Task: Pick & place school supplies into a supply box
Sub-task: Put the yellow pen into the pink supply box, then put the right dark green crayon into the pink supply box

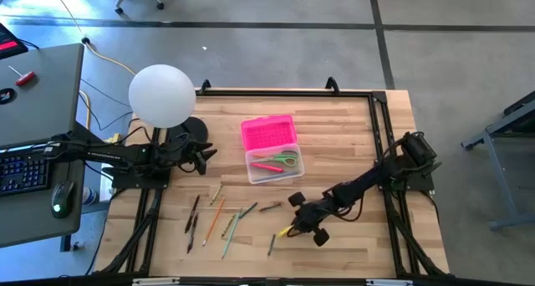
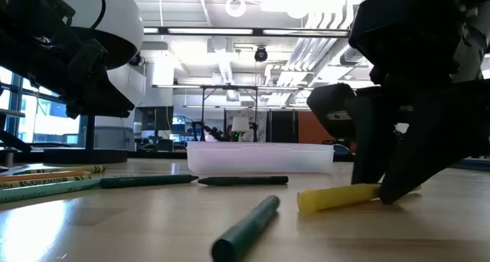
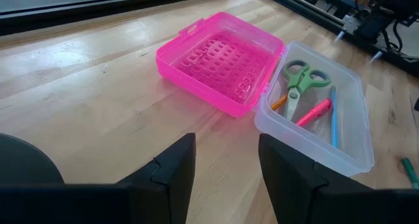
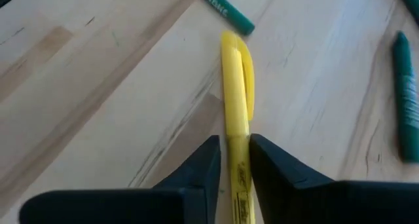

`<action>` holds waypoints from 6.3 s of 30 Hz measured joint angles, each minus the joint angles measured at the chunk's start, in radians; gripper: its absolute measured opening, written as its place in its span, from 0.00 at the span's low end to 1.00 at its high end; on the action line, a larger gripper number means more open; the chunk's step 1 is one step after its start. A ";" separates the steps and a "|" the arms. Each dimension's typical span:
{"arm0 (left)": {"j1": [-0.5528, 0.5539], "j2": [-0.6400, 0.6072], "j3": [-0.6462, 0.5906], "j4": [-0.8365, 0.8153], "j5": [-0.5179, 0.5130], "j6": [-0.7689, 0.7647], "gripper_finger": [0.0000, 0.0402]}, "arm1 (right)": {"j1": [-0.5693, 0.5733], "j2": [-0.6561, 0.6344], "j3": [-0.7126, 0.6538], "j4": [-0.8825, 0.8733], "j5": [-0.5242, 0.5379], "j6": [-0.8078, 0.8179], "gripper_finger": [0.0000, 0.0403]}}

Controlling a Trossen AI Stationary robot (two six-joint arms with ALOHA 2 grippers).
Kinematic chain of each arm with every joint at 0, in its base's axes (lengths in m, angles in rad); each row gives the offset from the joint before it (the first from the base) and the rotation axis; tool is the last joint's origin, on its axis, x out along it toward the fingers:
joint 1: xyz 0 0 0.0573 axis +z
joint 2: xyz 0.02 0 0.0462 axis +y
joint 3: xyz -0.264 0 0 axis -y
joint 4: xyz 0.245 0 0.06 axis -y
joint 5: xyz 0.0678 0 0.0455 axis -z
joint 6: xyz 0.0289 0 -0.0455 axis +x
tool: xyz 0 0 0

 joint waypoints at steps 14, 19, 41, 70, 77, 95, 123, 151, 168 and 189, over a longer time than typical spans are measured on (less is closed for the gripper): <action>0.000 0.000 0.000 0.000 -0.002 -0.024 0.49 | -0.015 0.017 -0.356 0.667 0.065 -0.003 0.21; 0.000 0.000 0.000 0.001 -0.025 -0.027 0.49 | -0.018 0.016 -0.432 0.731 0.062 -0.042 0.21; 0.000 0.000 0.000 0.001 -0.052 -0.027 0.49 | -0.106 0.063 -0.385 0.781 -0.109 -0.170 0.21; 0.000 0.000 0.000 0.001 -0.046 -0.020 0.49 | -0.161 0.153 -0.314 1.161 -0.156 -0.126 0.03; 0.000 0.000 0.000 0.002 -0.048 -0.021 0.49 | -0.191 -0.030 -0.313 1.097 0.003 -0.312 0.05; 0.000 0.000 0.000 0.002 -0.071 -0.027 0.49 | -0.501 -0.146 -0.055 0.266 0.191 -0.151 0.06; 0.000 0.000 0.000 0.001 -0.042 -0.024 0.49 | -0.294 0.048 -0.020 0.570 -0.063 -0.048 0.24; 0.000 0.000 0.000 0.000 -0.041 -0.023 0.49 | -0.291 0.202 -0.019 0.689 -0.112 -0.038 0.05; 0.000 0.000 0.000 0.000 -0.041 -0.021 0.49 | -0.281 -0.108 -0.017 0.481 0.081 -0.238 0.02; 0.000 0.000 0.000 0.000 -0.038 -0.025 0.49 | -0.392 -0.095 -0.019 0.327 0.141 -0.134 0.15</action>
